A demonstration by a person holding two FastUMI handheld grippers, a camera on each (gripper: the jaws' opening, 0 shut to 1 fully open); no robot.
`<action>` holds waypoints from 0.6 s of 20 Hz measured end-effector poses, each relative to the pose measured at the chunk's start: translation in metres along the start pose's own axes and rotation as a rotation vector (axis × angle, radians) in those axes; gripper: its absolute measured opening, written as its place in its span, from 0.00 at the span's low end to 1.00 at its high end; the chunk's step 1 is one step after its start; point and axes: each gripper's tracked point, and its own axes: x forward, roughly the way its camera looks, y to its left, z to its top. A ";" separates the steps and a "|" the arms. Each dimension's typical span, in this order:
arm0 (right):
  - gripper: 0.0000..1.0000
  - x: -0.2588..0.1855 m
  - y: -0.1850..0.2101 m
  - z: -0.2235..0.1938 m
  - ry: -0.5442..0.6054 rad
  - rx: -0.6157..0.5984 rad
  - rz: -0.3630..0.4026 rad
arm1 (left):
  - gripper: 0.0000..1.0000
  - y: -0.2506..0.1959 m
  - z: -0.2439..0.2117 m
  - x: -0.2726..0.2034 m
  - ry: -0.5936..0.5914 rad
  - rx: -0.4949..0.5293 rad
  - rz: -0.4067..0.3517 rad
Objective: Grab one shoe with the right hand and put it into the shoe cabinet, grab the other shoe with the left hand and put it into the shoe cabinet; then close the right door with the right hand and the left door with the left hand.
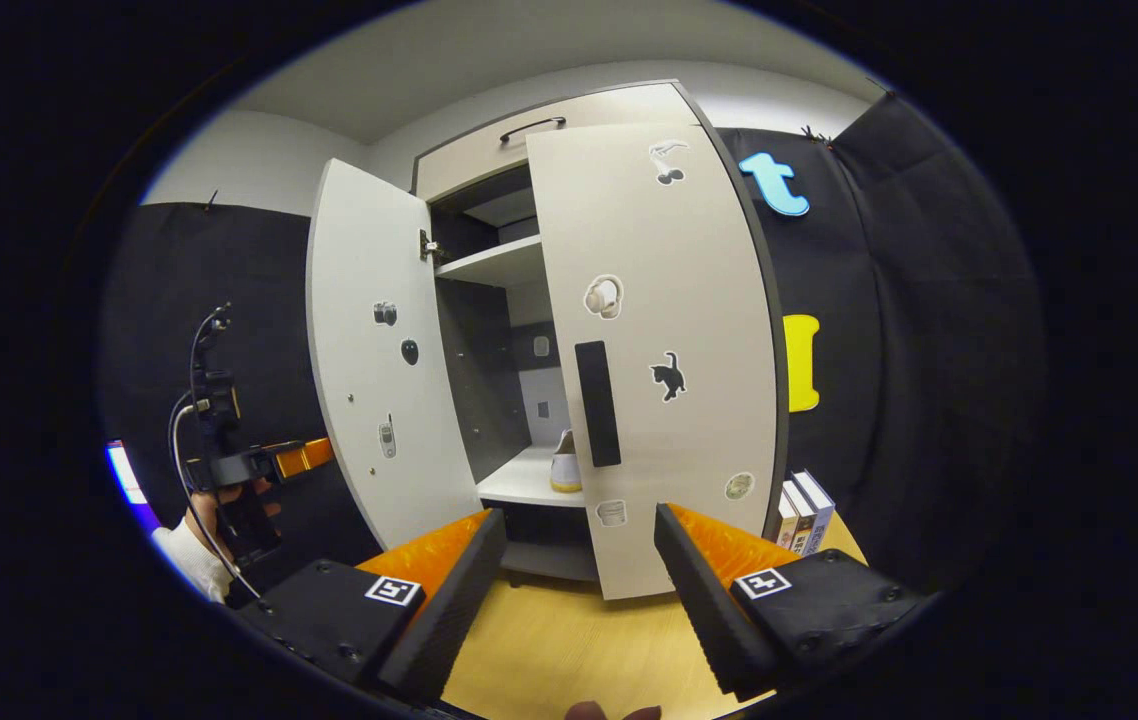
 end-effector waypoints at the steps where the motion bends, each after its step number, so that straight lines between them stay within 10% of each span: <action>1: 0.98 -0.001 -0.002 0.001 -0.004 0.003 -0.001 | 0.94 -0.004 0.000 -0.002 -0.004 0.000 0.007; 7: 0.98 -0.007 -0.020 0.007 -0.014 0.017 -0.019 | 0.94 -0.044 -0.005 -0.006 0.008 -0.063 -0.029; 12: 0.98 -0.015 -0.038 0.018 -0.035 0.048 -0.052 | 0.95 -0.136 -0.015 -0.006 0.048 -0.142 -0.238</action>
